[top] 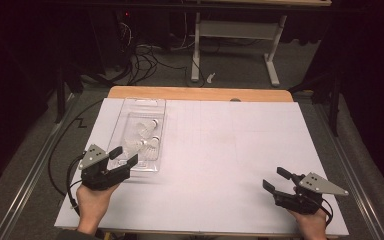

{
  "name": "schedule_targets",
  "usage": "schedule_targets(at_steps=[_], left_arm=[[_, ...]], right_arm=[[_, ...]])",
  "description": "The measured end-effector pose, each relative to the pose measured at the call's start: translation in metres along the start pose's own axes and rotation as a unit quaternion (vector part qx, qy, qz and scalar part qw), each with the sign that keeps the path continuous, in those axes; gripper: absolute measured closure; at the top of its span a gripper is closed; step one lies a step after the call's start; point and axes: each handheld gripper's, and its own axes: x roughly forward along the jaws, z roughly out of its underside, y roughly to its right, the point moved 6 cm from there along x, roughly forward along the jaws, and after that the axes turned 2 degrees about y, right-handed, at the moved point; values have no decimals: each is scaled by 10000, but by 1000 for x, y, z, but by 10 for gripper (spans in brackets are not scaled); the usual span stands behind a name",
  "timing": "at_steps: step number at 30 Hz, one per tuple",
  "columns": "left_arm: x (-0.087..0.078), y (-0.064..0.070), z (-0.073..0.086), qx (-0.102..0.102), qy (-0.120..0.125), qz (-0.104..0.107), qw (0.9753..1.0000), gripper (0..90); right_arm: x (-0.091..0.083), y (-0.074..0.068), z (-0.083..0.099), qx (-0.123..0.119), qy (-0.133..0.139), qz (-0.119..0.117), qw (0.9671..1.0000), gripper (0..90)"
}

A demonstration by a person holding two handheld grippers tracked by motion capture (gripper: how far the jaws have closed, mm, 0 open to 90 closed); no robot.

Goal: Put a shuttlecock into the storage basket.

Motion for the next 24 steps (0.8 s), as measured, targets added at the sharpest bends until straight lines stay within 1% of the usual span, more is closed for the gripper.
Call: schedule_targets(at_steps=[13, 24], left_arm=[[4, -1, 6, -23, -73, -9, 10000, 386], [6, -6, 12, -121, -67, -22, 9999, 388]], right_arm=[[0, 0, 0, -2, -11, -3, 10000, 301], [0, 0, 0, -3, -10, 0, 10000, 300]])
